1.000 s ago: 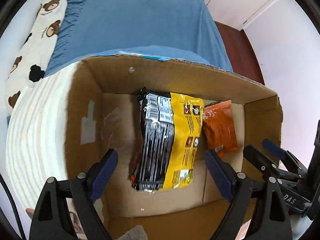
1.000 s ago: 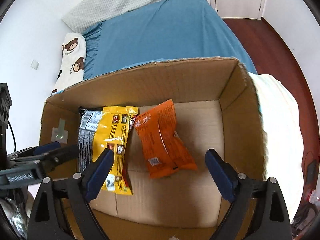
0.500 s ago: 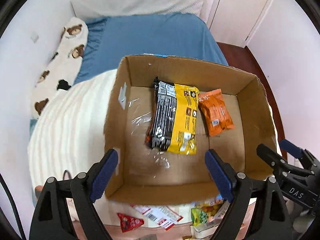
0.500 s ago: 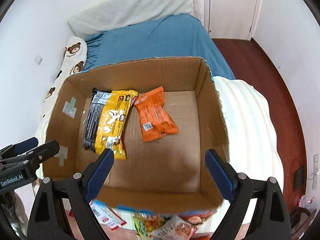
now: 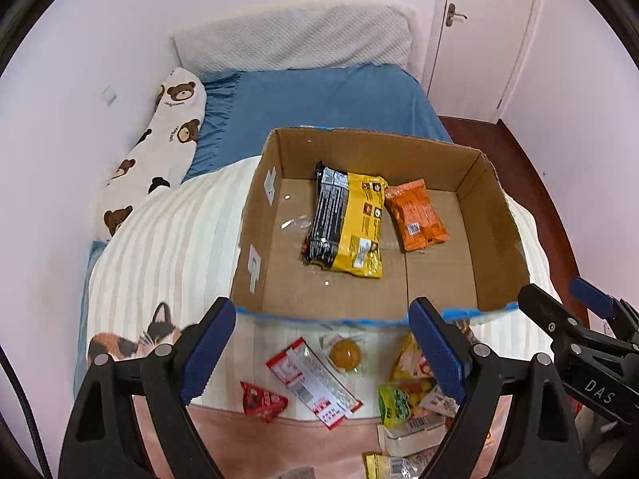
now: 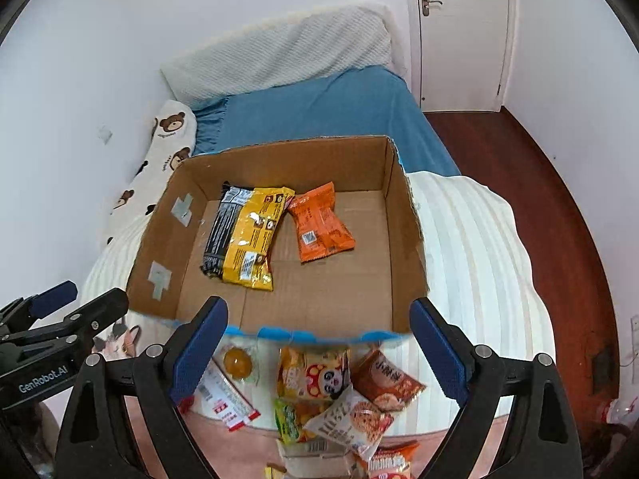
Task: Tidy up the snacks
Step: 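Withdraw both tools from the box back toward the snack pile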
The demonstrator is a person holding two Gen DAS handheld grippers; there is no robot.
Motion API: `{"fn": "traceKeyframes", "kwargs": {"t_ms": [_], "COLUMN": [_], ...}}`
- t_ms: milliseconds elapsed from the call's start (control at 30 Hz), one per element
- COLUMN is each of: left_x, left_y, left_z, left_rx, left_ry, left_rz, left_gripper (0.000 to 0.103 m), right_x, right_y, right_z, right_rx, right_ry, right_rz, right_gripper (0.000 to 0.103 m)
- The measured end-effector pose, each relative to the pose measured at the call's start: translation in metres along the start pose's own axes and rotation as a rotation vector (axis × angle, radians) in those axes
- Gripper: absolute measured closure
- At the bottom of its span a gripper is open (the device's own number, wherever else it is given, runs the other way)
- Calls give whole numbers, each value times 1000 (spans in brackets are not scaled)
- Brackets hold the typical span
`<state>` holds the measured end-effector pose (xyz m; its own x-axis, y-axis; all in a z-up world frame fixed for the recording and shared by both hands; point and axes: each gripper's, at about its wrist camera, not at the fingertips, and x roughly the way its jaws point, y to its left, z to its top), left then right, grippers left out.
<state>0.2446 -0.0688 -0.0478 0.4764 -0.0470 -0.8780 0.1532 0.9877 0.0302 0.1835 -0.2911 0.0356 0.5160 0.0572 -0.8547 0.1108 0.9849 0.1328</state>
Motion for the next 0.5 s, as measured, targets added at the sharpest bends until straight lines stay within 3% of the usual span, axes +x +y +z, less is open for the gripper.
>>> {"fn": "traceKeyframes", "kwargs": {"t_ms": [200,500], "left_x": [-2,42], "left_y": [-4,-24], "left_z": [-40,-129], "left_rx": [-33,21], "left_ry": [40,239], "left_rz": [-16,-14], "left_gripper": [14,14], "right_x": [-6,23], "right_y": [-16,-62], "right_z": [-38,-119], "right_rx": [8,43], "right_ry": [66,271], "right_rz": [20,-7], "right_gripper": [8,8]}}
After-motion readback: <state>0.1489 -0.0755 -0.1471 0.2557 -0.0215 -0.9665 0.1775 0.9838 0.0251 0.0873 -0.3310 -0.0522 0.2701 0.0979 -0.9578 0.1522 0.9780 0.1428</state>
